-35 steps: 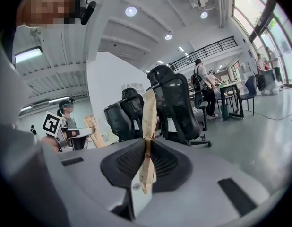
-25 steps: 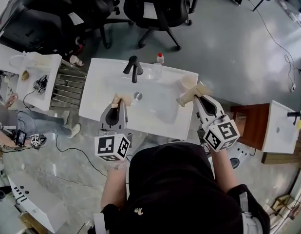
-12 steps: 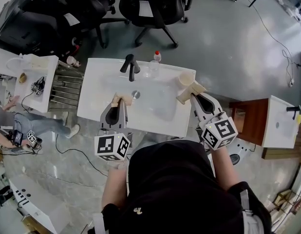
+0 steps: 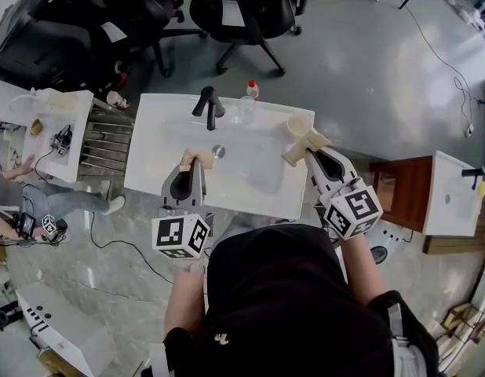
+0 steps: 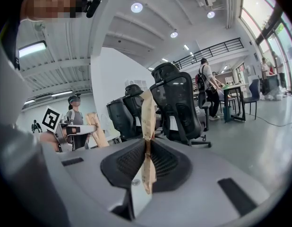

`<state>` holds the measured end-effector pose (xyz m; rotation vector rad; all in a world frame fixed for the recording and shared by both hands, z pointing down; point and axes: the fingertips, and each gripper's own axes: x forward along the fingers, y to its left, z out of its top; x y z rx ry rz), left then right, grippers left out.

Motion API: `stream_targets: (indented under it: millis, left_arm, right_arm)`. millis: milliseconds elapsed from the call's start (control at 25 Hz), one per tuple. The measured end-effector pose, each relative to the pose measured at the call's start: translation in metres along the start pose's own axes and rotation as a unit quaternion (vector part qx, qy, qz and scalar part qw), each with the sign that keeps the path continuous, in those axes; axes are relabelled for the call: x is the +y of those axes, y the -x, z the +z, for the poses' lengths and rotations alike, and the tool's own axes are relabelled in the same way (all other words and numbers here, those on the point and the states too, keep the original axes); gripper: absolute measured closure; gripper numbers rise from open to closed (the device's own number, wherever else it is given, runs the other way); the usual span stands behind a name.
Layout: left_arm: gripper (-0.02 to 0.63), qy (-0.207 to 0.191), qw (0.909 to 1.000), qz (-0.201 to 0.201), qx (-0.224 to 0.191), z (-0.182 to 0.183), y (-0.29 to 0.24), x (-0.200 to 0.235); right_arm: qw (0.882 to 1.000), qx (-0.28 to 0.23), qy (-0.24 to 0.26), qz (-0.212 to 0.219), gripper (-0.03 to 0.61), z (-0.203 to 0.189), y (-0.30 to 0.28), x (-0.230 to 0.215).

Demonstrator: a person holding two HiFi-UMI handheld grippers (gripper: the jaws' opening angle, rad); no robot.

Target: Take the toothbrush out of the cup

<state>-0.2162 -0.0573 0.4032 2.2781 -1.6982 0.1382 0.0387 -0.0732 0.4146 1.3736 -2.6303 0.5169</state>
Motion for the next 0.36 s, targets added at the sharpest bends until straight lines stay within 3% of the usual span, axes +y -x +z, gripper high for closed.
stream_targets:
  millis: [360]
  left_arm:
    - [0.572, 0.000, 1.0000, 0.000, 0.000, -0.0021, -0.0006, -0.0028]
  right_arm:
    - [1.000, -0.001, 0.000, -0.003, 0.526, -0.0019, 0.0025, -0.0045]
